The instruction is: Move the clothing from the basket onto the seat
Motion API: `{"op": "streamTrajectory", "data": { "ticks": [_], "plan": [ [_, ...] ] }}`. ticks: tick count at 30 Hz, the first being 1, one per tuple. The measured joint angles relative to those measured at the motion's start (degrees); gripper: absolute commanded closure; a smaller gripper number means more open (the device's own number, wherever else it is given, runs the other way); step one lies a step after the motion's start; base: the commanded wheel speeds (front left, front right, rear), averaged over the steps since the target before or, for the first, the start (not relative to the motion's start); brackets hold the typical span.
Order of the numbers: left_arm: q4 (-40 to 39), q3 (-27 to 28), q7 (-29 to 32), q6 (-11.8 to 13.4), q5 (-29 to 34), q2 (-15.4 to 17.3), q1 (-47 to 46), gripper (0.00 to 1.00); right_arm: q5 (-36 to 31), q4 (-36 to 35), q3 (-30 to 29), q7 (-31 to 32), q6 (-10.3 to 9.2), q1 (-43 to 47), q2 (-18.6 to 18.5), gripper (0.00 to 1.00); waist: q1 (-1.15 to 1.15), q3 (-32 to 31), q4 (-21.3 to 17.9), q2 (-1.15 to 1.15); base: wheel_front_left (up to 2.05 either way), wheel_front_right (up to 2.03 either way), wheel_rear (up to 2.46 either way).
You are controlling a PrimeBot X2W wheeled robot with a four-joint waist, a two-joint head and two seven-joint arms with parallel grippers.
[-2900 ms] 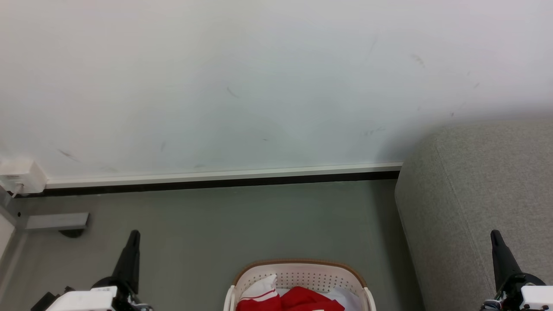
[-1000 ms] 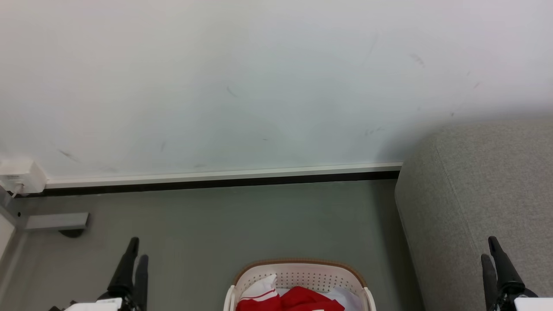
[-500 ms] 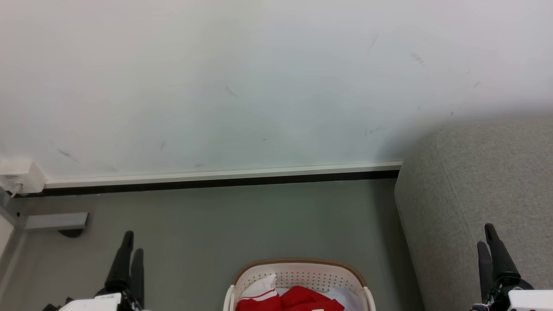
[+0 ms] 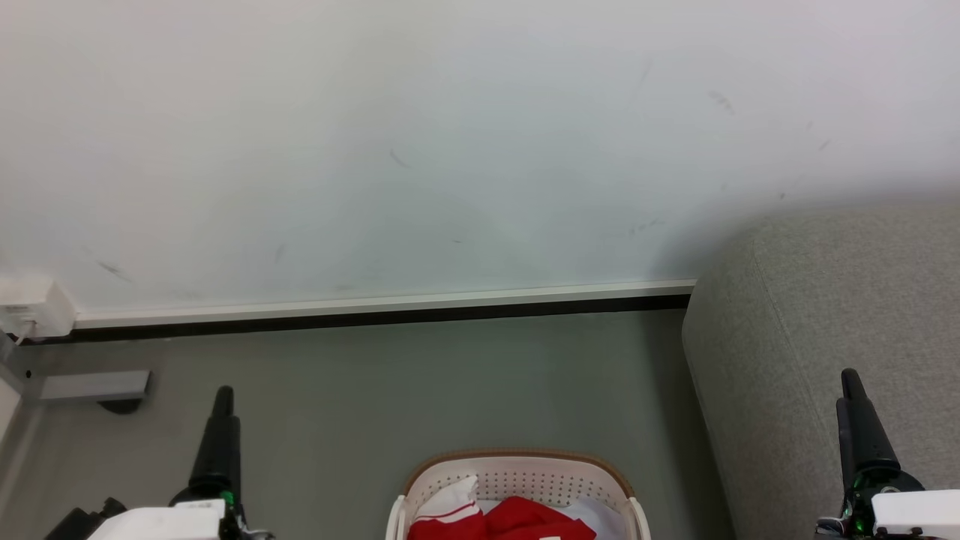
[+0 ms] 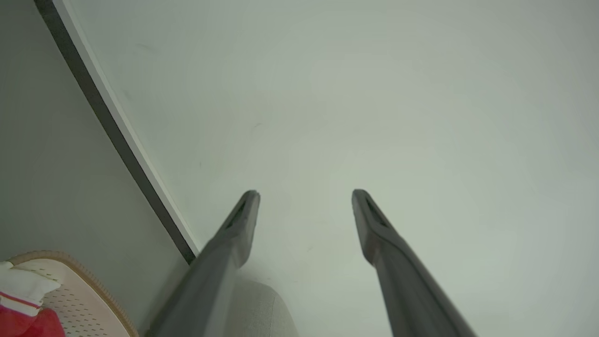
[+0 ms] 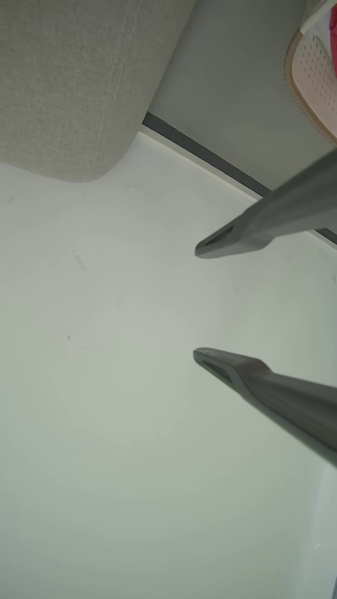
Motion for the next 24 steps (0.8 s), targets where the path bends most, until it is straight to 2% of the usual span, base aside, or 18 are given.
{"op": "streamTrajectory", "data": {
  "ticks": [4,7,19,24],
  "plan": [
    [-0.5,-0.1,-0.9,0.0,4.2,0.0,0.0,0.00,-2.8,-0.3,0.5,-0.9,0.00,0.0,-0.5,0.00,0.00,-0.1,-0.1,0.00,0.00,0.00,0.00],
    [-1.2,-0.8,-1.4,0.0,9.5,0.0,0.0,0.00,-5.8,-0.7,0.9,-1.4,0.00,-0.1,-0.8,0.00,0.00,-0.1,-0.2,0.00,0.00,0.00,0.00],
    [-3.6,-1.2,-3.8,0.1,25.7,0.1,0.0,0.00,-20.9,-0.5,2.4,-3.9,0.00,-0.1,-2.3,0.00,0.00,-0.3,-0.5,0.00,0.00,0.00,0.00],
    [-4.2,-2.3,-4.5,1.2,32.1,0.1,0.1,0.00,-26.7,-0.4,2.6,-4.7,0.00,-0.2,-2.4,0.00,0.00,-0.3,-0.7,0.00,0.00,0.00,0.00]
  ]
}}
